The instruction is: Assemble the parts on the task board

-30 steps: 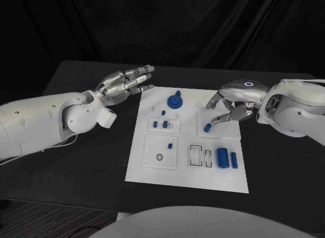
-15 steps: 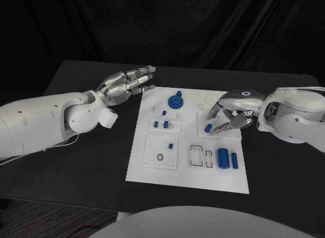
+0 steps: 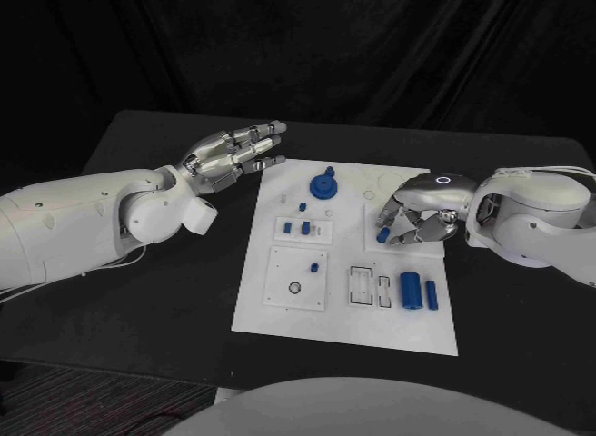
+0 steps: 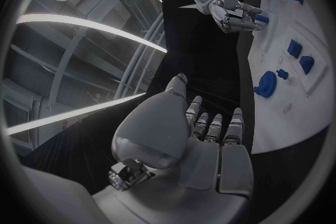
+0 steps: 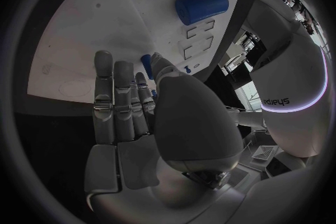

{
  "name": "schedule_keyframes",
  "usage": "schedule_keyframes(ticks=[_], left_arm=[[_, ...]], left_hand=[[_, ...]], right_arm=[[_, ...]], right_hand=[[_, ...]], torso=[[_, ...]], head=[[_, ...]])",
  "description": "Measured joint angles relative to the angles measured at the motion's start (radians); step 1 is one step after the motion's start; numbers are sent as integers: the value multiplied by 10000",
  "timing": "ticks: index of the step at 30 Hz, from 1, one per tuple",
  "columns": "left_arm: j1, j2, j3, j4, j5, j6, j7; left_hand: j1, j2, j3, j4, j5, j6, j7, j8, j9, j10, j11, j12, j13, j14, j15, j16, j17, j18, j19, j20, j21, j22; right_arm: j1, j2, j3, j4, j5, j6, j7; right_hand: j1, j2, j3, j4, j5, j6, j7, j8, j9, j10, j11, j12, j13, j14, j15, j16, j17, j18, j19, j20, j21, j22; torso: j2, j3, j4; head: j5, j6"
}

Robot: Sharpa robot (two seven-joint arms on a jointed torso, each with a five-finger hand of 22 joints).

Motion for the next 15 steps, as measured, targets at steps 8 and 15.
schedule_keyframes(ticks=[8, 15], left_arm=[[-15, 9, 0, -15, 0, 13, -11], [-34, 6, 0, -23, -2, 25, -20]], left_hand=[[0, 0, 0, 0, 39, 0, 0, 0, 0, 35, 35, 0, -1, 0, 0, 0, 0, 1, 0, 0, 0, -6], [0, 0, 0, 0, 80, 0, 0, -1, -1, 35, 35, 0, 8, 0, 0, 0, 0, 0, 0, 0, 0, -10]], right_arm=[[-82, 162, 1, -54, -4, -17, 37], [-176, 269, 22, -107, -5, -109, 109]], right_hand=[[41, 41, 41, -41, 41, 88, 88, 0, 0, 290, -41, 0, -47, 56, -56, 0, 90, 1, 72, -1, 9, 0], [185, 56, 226, -133, 197, 518, 51, 168, 129, 682, -118, -63, -98, 163, -163, 125, 210, 1, 216, -74, 299, -1]], torso=[[8, -4, 0], [19, -3, 0]], head=[[-12, 0], [26, 0]])
